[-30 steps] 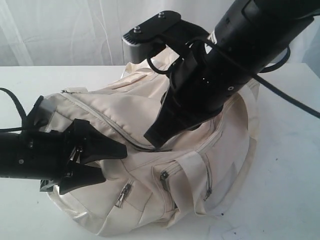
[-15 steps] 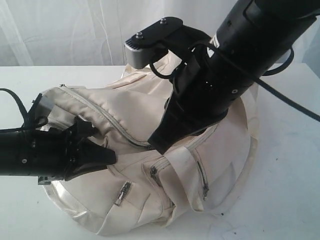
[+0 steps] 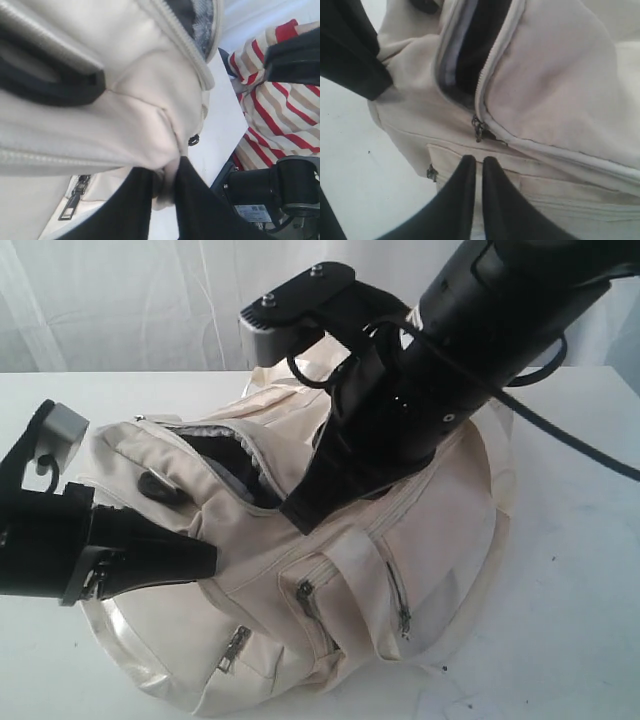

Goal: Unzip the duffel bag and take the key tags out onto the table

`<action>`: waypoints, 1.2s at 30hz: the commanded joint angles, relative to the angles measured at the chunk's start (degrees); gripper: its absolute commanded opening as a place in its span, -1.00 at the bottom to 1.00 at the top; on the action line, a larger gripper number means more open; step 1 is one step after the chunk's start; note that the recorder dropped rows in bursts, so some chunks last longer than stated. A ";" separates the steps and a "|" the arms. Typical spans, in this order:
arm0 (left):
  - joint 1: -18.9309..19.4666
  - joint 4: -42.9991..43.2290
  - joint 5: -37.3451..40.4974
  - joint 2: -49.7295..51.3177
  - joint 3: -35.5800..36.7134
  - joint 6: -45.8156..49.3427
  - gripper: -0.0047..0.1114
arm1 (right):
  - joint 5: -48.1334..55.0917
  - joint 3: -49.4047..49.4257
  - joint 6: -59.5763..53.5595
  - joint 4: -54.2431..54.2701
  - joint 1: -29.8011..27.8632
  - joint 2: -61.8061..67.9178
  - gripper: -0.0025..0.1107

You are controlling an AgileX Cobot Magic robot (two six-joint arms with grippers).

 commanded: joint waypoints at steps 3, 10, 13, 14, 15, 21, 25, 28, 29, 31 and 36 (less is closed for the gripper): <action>-0.10 1.50 5.33 -3.23 0.25 1.84 -0.92 | -1.52 -0.14 -1.21 2.52 0.18 3.41 -0.44; -0.10 1.69 5.49 -3.23 0.25 1.84 -0.92 | -4.53 -0.14 -2.86 2.58 0.18 4.68 -0.13; -0.10 1.59 5.35 -3.23 0.25 1.84 -0.92 | -5.23 -0.14 -3.30 2.68 0.18 5.56 -0.13; -0.10 1.33 5.34 -3.23 0.25 1.84 -0.92 | -5.33 -0.14 -3.34 2.57 0.18 6.04 -0.13; -0.10 1.21 5.34 -3.23 0.25 1.84 -0.92 | -5.33 -0.14 -3.34 2.27 0.18 6.63 -0.13; -0.10 0.80 5.34 -3.23 0.25 1.84 -0.92 | -5.33 -0.14 -2.16 -1.51 0.18 8.91 -0.26; -0.10 0.80 5.34 -3.23 0.25 2.89 -0.92 | -5.33 -0.14 1.05 -5.31 0.18 8.59 -0.63; -0.10 0.80 5.34 -3.23 0.25 2.89 -0.92 | -5.33 -0.14 2.02 -7.65 0.18 7.95 -0.86; -0.10 0.80 5.34 -3.23 0.25 2.89 -0.92 | -5.33 -0.14 2.02 -8.32 0.18 7.84 -0.91; -0.10 0.80 5.06 -3.23 0.25 2.88 -0.92 | -5.71 -0.14 2.28 -9.65 0.18 7.06 -0.96; -0.10 0.80 4.91 -3.23 0.25 2.88 -0.92 | -6.62 -0.14 6.47 -16.75 0.18 4.89 -0.96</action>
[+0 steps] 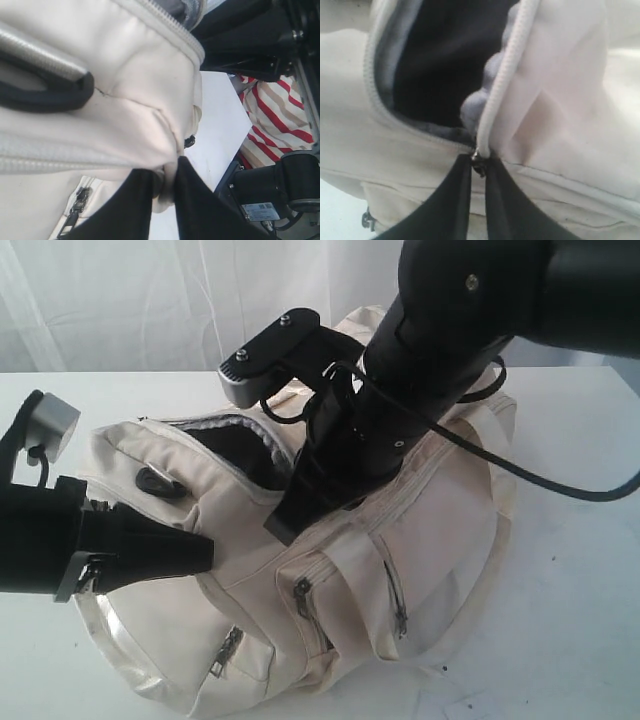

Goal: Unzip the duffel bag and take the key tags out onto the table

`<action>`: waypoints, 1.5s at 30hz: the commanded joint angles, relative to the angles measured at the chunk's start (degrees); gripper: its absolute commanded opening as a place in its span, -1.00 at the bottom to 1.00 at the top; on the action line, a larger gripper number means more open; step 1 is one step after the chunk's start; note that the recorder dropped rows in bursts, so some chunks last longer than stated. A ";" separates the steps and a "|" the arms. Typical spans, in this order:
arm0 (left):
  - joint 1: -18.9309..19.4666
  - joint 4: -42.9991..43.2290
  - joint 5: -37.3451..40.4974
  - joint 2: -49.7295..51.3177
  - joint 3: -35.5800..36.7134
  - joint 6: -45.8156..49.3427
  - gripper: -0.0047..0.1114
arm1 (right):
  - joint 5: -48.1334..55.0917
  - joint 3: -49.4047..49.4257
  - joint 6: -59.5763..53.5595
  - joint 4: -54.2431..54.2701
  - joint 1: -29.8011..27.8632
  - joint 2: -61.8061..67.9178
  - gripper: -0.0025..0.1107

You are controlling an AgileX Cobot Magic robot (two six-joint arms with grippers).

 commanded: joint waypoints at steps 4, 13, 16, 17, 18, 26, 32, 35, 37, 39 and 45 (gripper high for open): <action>-0.01 0.34 1.74 -1.05 0.25 0.58 -0.92 | 0.83 -0.14 4.50 -15.71 -0.69 -1.67 -0.96; -0.01 1.44 -2.39 -1.05 0.25 2.00 -0.92 | 1.21 -0.14 13.92 -31.55 -0.69 -1.67 -0.96; -0.01 4.07 -1.62 -1.05 0.25 1.77 -0.92 | 0.65 -0.14 16.82 -34.27 -3.08 -1.17 -0.96; -0.01 4.91 -1.28 -1.05 0.25 1.36 -0.92 | 0.65 -0.14 16.97 -34.27 -3.76 -0.82 -0.96; -0.01 6.46 -0.36 -1.05 0.25 0.55 -0.92 | 0.40 -0.14 17.07 -34.27 -5.06 -0.09 -0.96; -0.01 9.49 5.23 -1.05 0.25 -0.08 -0.92 | -7.64 -0.14 17.95 -34.90 -15.46 1.51 -0.96; -0.01 13.03 8.04 -1.05 0.25 -1.60 -0.92 | -14.09 -0.14 17.95 -35.13 -21.23 5.16 -0.96; -0.01 14.77 8.89 -1.05 0.25 -2.55 -0.92 | -18.01 -0.14 17.95 -35.13 -22.64 6.13 -0.96; -0.01 16.53 9.38 -1.05 0.25 -3.10 -0.92 | -20.87 -0.26 17.95 -35.27 -23.59 6.34 -0.96; -0.01 18.93 9.83 -1.05 0.25 -4.78 -0.92 | -22.67 -0.57 17.95 -35.27 -24.71 6.91 -0.96; -0.01 27.05 4.65 -1.05 0.25 -13.25 -0.92 | -23.83 -2.36 18.09 -35.27 -26.94 9.55 -0.96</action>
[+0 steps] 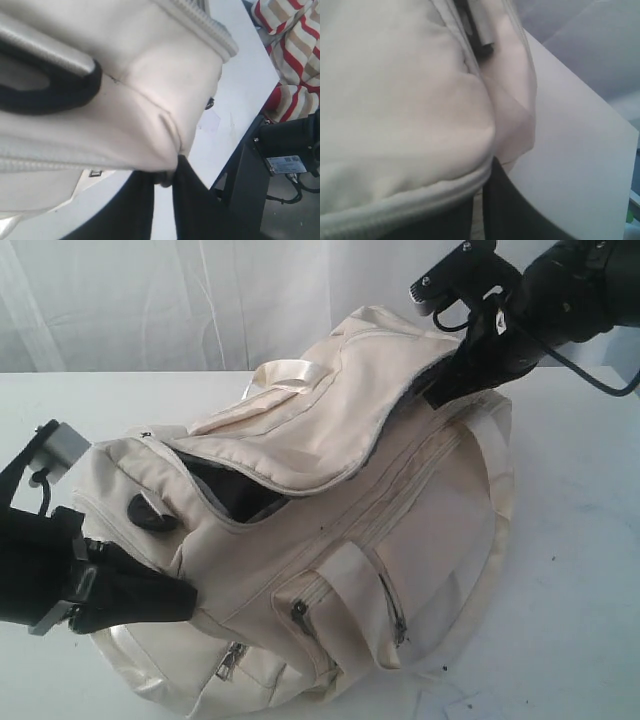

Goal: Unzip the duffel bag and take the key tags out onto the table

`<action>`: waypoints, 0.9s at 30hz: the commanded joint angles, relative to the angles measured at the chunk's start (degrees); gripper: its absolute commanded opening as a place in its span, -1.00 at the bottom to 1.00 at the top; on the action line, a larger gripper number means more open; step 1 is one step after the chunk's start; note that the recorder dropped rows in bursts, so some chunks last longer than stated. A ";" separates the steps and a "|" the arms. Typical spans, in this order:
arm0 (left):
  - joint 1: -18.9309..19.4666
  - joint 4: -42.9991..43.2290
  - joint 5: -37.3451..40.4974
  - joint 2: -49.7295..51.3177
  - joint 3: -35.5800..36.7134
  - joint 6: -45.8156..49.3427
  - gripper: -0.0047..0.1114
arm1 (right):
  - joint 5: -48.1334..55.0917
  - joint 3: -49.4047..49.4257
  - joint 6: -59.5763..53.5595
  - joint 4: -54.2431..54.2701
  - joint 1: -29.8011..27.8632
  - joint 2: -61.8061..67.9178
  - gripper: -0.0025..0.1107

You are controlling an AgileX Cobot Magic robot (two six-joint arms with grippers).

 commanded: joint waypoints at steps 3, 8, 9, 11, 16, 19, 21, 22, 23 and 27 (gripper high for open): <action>-0.24 17.76 -1.82 -0.70 1.05 -12.02 -0.92 | -1.69 -1.71 0.84 -3.33 -3.36 1.57 -0.96; -0.24 27.81 -5.41 -0.70 -2.19 -21.18 -0.92 | -1.82 -1.71 0.84 -3.33 -3.48 1.57 -0.96; -0.24 30.44 -5.77 -0.70 -3.34 -23.14 -0.92 | -1.82 -1.71 0.84 -3.33 -3.48 1.57 -0.96; -0.24 35.72 -5.77 -0.70 -5.98 -27.25 -0.92 | -1.82 -1.71 0.84 -3.08 -3.45 1.57 -0.96; -0.24 52.27 -5.77 -0.70 -11.36 -39.79 -0.92 | -1.71 -1.71 0.84 -2.83 -3.45 1.57 -0.96; -0.24 63.37 -5.52 -0.70 -13.66 -47.78 -0.92 | -1.31 -1.71 0.84 -2.15 -3.45 1.57 -0.96; -0.24 71.08 -5.38 -0.70 -14.56 -53.52 -0.92 | -1.20 -1.71 0.84 -1.38 -3.45 1.57 -0.96; -0.24 73.63 -5.38 -0.70 -14.87 -55.28 -0.92 | -1.20 -1.71 0.84 -1.13 -3.45 1.57 -0.96; -0.24 76.14 -5.24 -0.70 -15.22 -56.78 -0.92 | -1.20 -1.71 0.84 -0.74 -3.45 1.57 -0.96; -0.24 79.86 -4.99 0.49 -16.33 -56.97 -0.92 | -0.71 -1.71 0.84 -0.17 -3.45 1.57 -0.96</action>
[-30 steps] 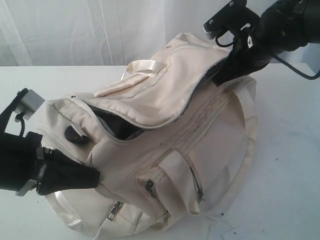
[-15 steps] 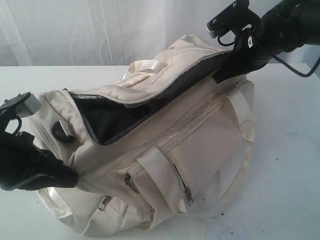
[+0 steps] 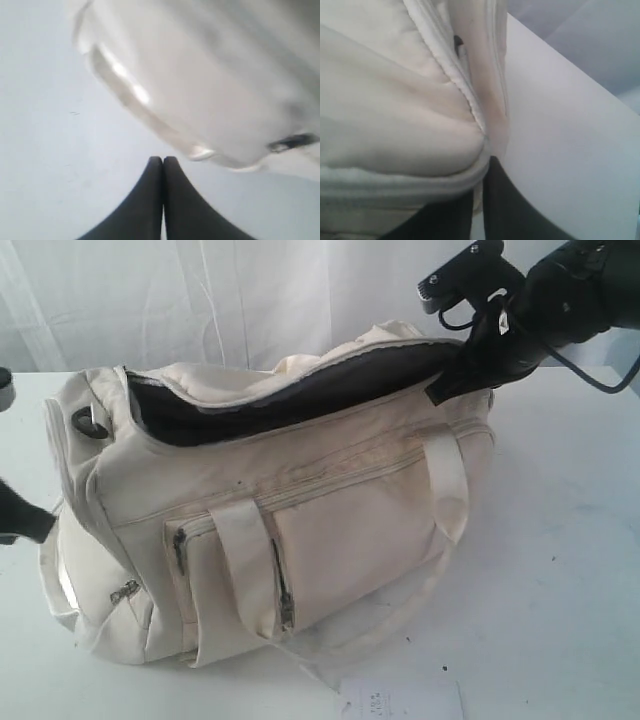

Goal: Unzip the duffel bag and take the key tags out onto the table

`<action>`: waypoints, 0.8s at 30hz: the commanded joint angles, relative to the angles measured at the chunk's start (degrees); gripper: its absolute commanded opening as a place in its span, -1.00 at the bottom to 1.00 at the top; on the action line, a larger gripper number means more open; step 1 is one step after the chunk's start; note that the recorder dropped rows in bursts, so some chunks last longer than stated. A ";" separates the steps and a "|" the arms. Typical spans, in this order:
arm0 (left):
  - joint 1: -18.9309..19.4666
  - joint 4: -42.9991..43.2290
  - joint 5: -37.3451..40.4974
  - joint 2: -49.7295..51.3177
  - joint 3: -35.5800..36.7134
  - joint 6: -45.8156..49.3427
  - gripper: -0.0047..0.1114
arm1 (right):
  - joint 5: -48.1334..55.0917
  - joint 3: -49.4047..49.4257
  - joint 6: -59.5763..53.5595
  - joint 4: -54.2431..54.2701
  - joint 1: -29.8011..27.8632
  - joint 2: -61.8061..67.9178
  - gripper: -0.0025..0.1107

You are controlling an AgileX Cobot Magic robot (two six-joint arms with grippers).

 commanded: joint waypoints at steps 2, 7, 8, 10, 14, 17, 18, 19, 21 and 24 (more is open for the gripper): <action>0.20 7.04 2.02 1.29 -0.82 -2.04 -0.92 | 0.66 -0.74 0.84 -2.06 -1.57 -0.18 -0.96; 0.20 7.04 3.49 1.20 -0.82 -3.42 -0.91 | 1.39 -0.74 0.84 -1.20 -1.57 -0.30 -0.96; 0.20 6.93 3.75 0.89 -0.82 -3.42 -0.86 | 1.39 -0.74 0.84 -0.60 -1.57 -0.39 -0.96; 0.20 6.56 4.52 -0.01 -0.94 -3.42 -0.68 | 1.39 -0.74 0.84 -0.52 -1.57 -0.39 -0.95; 0.20 4.22 9.74 -1.61 -4.28 -2.80 -0.24 | 2.76 -0.74 0.84 -0.35 -1.57 -0.53 -0.62; 0.20 0.11 14.67 -2.95 -7.54 1.76 0.03 | 3.47 -0.74 0.84 -0.35 -1.57 -1.43 -0.06; 0.20 -1.49 16.09 -3.39 -8.50 3.39 0.08 | 3.83 -0.74 0.84 -0.08 -1.57 -1.94 0.16; 0.20 -3.30 17.17 -3.85 -9.22 4.92 0.11 | 3.86 -0.74 0.96 0.59 -1.57 -2.63 0.34; 0.10 -7.21 19.80 -5.22 -10.72 9.26 0.12 | 4.15 -0.74 0.96 2.02 -1.57 -4.10 0.51; 0.10 -15.00 21.39 -7.43 -11.64 16.41 0.11 | 5.23 -0.74 3.06 2.25 -1.57 -7.11 0.48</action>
